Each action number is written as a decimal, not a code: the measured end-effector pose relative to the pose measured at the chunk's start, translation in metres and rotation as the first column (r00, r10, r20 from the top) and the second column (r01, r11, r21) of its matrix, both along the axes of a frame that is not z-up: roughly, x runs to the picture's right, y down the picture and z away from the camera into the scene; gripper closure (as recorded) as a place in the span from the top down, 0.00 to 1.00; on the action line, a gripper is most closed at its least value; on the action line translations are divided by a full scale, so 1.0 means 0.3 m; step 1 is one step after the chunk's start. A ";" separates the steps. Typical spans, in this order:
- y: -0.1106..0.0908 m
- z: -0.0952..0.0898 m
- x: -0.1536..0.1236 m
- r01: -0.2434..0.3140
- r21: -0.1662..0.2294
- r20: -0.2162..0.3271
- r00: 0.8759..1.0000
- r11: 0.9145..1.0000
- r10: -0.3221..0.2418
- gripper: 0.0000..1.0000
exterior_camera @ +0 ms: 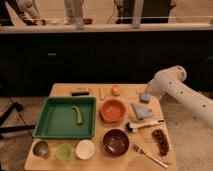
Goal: Place sponge in purple bowl
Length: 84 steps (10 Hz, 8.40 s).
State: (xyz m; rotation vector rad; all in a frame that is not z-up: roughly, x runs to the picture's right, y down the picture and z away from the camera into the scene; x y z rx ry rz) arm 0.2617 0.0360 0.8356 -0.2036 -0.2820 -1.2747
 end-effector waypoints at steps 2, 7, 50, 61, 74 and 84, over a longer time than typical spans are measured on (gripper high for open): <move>0.003 0.006 0.011 0.022 0.019 -0.018 1.000 1.000 -0.022 0.80; -0.008 0.153 0.060 0.143 0.042 -0.168 0.977 0.989 -0.134 0.80; -0.051 0.167 -0.164 0.221 0.017 0.042 0.974 0.975 -0.221 0.00; 0.136 -0.029 -0.449 0.448 0.008 0.278 0.858 0.894 -0.433 0.00; 0.194 -0.120 -0.495 0.490 0.071 0.287 0.824 0.869 -0.488 0.00; 0.381 -0.347 -0.703 0.458 0.044 0.325 0.834 0.888 -0.447 0.00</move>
